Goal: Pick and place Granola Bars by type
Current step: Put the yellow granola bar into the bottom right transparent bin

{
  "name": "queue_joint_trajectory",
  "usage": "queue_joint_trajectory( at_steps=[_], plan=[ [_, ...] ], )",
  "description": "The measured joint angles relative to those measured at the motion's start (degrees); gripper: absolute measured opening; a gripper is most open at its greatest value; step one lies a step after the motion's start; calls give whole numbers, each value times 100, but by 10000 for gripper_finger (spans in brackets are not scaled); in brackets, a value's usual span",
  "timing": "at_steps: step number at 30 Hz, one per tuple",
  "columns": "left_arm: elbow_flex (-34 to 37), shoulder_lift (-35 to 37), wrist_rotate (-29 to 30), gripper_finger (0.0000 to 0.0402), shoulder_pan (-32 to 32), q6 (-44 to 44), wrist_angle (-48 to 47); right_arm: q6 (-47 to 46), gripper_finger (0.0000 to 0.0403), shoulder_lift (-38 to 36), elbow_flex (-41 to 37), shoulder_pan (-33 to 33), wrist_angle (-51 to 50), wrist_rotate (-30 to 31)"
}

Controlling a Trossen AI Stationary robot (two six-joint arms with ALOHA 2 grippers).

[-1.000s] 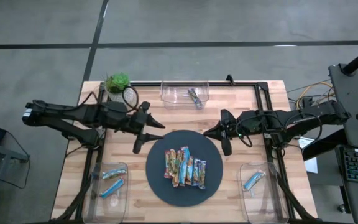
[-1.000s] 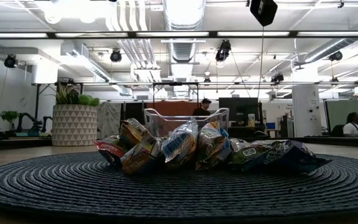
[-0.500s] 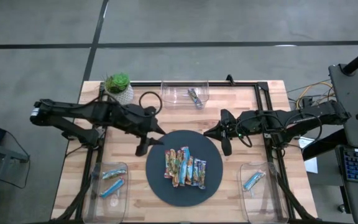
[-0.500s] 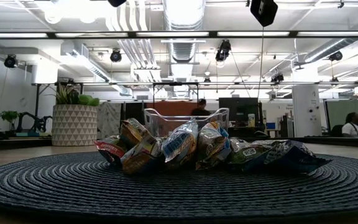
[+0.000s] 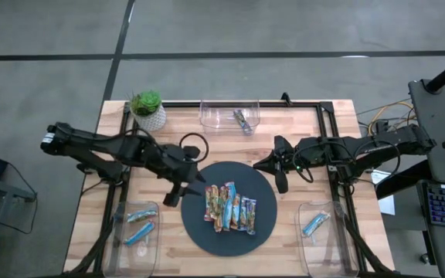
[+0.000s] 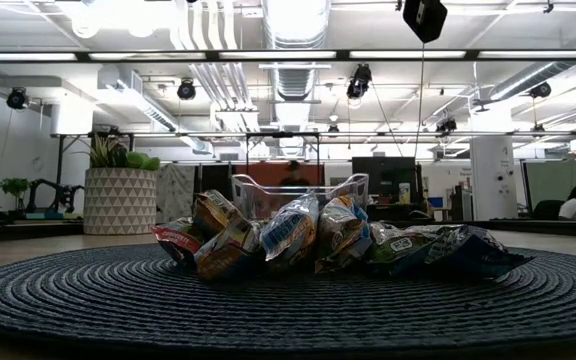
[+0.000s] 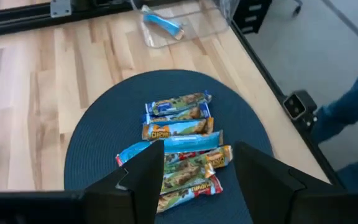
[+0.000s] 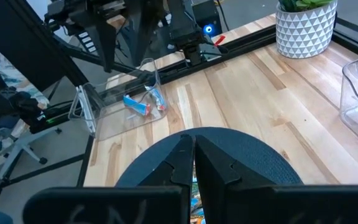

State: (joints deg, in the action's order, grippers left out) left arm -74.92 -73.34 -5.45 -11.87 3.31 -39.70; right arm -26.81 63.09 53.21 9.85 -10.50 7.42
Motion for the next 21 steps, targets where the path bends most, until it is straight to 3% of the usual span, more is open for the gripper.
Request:
queue_joint_trajectory(
  at_steps=[10, 15, 21],
  plan=[
    [18, -385, 176, 177, -31, 1202, -219, -111, 8, 0, 0, 0, 2, 0],
    [20, -682, 216, 177, -25, 1013, -241, -240, 8, -2, 0, 0, -3, -1],
    [20, -975, 452, 177, -25, 16, -239, -262, 8, -2, 0, 0, -7, -1]
  ],
)
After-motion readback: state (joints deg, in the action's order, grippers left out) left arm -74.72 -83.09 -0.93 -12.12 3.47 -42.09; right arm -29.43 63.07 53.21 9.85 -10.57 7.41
